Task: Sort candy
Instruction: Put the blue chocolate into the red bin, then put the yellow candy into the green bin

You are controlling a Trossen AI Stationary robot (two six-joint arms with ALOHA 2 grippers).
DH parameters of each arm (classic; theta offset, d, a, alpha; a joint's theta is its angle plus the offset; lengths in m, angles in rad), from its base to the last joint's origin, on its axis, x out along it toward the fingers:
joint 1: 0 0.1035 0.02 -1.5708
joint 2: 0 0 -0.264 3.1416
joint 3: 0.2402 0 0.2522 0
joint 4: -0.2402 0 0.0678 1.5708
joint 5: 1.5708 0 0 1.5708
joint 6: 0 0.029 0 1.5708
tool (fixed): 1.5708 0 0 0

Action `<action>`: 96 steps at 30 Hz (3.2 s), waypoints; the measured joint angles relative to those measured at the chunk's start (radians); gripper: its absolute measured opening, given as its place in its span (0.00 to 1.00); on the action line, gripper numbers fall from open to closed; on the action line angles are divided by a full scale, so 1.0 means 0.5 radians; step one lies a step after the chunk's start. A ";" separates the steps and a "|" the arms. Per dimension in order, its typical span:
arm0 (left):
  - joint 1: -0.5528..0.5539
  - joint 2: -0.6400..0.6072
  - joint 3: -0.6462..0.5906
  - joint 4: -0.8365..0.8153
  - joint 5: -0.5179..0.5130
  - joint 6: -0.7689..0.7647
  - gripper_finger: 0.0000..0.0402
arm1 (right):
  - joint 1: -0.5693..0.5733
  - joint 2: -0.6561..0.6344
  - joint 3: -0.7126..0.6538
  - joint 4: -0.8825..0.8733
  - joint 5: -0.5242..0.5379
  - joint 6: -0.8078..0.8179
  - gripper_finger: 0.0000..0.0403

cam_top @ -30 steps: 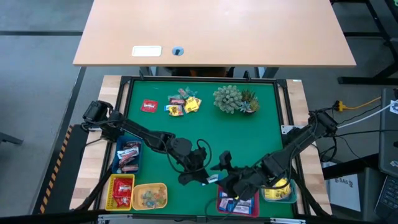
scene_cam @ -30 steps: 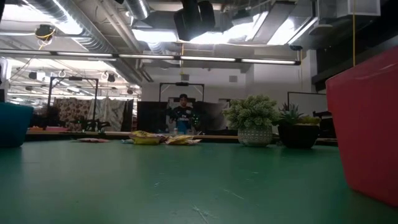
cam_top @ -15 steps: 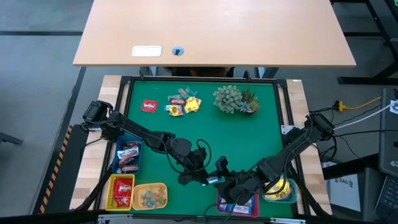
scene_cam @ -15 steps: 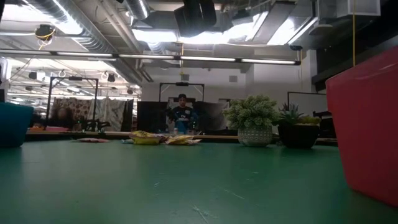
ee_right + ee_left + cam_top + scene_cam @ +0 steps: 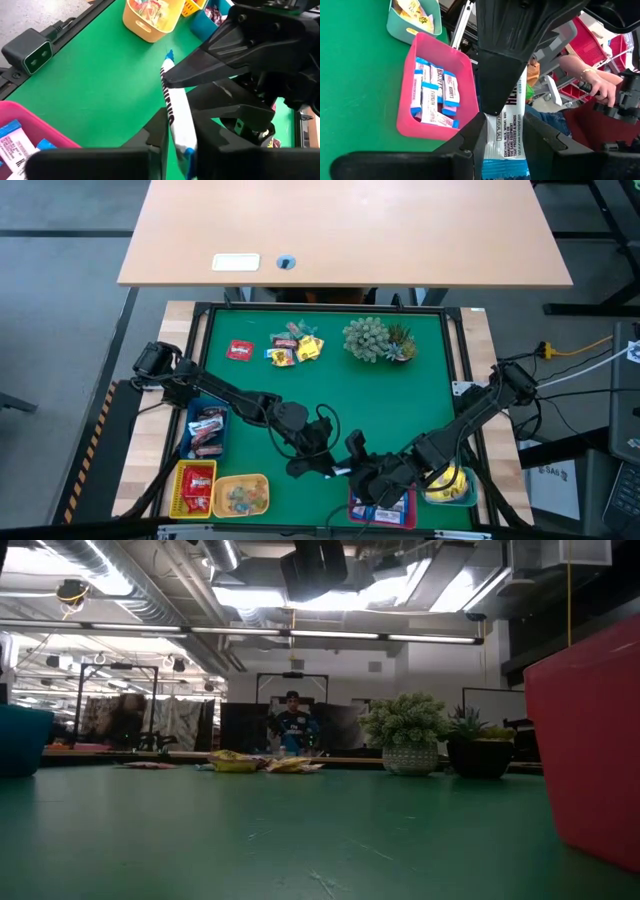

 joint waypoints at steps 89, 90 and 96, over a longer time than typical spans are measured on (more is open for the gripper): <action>1.015 0.001 0.000 -1.794 -1.559 1.153 0.49 | 0.184 -0.011 0.002 -0.528 -1.024 0.896 0.50; 1.026 0.001 0.000 -1.793 -1.559 1.154 0.49 | 0.184 -0.011 0.002 -0.528 -1.024 0.896 0.50; 1.069 0.020 0.000 -1.804 -1.464 1.155 0.49 | 0.184 -0.011 0.002 -0.528 -1.024 0.896 0.50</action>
